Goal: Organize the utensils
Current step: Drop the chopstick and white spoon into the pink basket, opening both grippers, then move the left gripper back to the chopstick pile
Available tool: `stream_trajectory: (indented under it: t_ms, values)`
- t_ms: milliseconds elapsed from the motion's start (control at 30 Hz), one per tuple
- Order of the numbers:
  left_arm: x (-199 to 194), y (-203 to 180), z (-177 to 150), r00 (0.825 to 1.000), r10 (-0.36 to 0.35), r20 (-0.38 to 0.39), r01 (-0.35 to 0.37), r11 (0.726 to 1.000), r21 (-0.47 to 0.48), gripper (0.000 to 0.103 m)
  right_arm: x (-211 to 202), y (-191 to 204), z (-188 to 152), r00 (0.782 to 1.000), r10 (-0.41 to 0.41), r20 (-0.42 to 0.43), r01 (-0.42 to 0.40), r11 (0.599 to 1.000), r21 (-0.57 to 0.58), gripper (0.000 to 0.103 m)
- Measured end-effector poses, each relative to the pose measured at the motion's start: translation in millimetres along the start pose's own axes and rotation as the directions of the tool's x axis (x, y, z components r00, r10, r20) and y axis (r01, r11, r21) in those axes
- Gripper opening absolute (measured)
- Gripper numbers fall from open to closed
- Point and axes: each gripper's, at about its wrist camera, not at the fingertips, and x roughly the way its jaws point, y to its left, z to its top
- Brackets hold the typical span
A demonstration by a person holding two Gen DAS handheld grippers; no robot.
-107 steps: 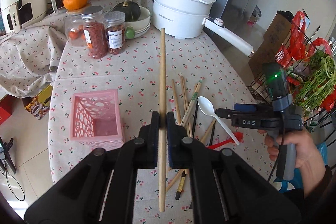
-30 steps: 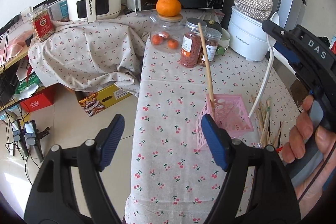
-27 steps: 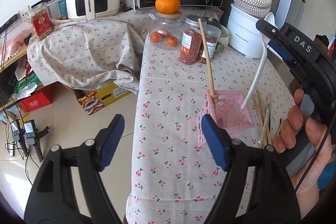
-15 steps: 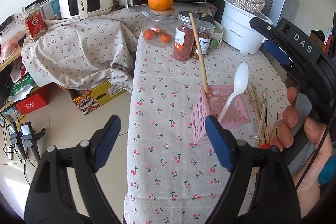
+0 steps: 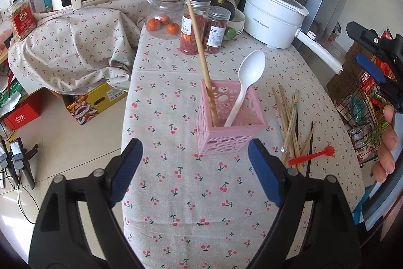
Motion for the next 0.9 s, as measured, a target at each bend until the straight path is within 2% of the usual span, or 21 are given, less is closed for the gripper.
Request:
stream_trajectory:
  t_ms: [233, 433, 500, 700, 833, 900]
  values:
    - [6, -32, -5, 0.999, -0.01, -0.031, 0.012, 0.997, 0.071, 0.086, -17, -34, -4, 0.989, -0.098, -0.109, 0.091, 0.994, -0.066, 0.088]
    - [13, -66, -8, 0.998, -0.015, -0.055, 0.022, 0.991, 0.134, 0.086, -18, -72, -16, 0.965, -0.153, -0.211, 0.147, 0.988, -0.042, 0.089]
    - [16, -79, -9, 0.997, -0.021, -0.07, 0.032, 0.988, 0.149, 0.086, -14, -87, -21, 0.952, -0.172, -0.253, 0.172, 0.985, -0.021, 0.089]
    - [26, -115, -11, 0.992, -0.054, -0.114, 0.073, 0.983, 0.169, 0.086, -8, -131, -35, 0.883, -0.224, -0.413, 0.262, 0.964, 0.039, 0.089]
    - [39, -141, -5, 0.979, -0.107, -0.175, 0.134, 0.98, 0.151, 0.085, -14, -154, -36, 0.866, -0.237, -0.44, 0.284, 0.958, 0.045, 0.089]
    - [44, -156, 2, 0.979, -0.102, -0.178, 0.133, 0.977, 0.169, 0.078, -14, -165, -35, 0.856, -0.261, -0.447, 0.308, 0.951, 0.036, 0.089]
